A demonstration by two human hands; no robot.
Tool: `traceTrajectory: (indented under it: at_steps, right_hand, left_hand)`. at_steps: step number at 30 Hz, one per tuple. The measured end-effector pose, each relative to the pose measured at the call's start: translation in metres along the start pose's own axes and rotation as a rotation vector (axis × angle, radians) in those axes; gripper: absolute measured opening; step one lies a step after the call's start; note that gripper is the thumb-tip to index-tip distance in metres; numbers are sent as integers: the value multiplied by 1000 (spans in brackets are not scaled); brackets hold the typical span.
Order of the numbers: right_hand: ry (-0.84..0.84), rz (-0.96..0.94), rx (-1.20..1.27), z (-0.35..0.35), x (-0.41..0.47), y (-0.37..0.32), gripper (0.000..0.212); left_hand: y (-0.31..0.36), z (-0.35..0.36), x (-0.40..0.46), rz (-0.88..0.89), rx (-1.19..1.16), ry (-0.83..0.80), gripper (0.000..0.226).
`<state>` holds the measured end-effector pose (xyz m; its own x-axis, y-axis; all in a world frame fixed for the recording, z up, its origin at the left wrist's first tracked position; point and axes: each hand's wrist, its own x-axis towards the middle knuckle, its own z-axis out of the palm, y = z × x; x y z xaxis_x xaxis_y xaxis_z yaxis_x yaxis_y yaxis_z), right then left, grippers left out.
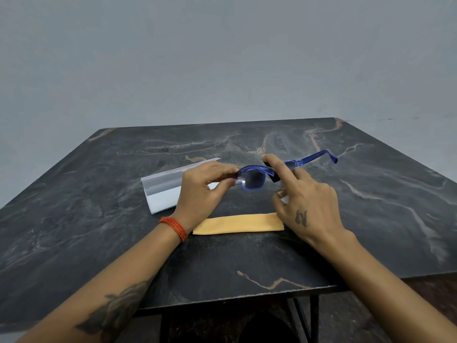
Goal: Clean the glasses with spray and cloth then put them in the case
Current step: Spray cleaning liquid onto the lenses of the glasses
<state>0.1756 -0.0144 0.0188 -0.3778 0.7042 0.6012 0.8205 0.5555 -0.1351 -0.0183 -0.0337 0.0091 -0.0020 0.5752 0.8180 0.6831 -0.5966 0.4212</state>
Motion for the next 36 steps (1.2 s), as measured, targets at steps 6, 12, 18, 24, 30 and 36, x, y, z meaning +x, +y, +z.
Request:
traceTrajectory:
  at_steps: [6, 12, 18, 24, 30, 36]
  right_hand:
    - [41, 24, 12, -1, -2, 2, 78]
    - [184, 56, 75, -3, -8, 3, 82]
    - [256, 148, 11, -5, -9, 19, 81]
    - [192, 170, 8, -7, -9, 21, 74]
    - [178, 194, 14, -8, -7, 19, 72]
    - [184, 158, 203, -11, -9, 20, 80]
  left_hand:
    - [-1, 0, 0, -8, -1, 8, 15]
    - [-3, -2, 0, -28, 8, 25, 16]
    - [-2, -3, 0, -38, 11, 30, 16]
    - [-3, -3, 0, -47, 5, 24, 17]
    - [-2, -4, 0, -47, 8, 16, 18]
    - [-5, -4, -1, -79, 1, 9, 17]
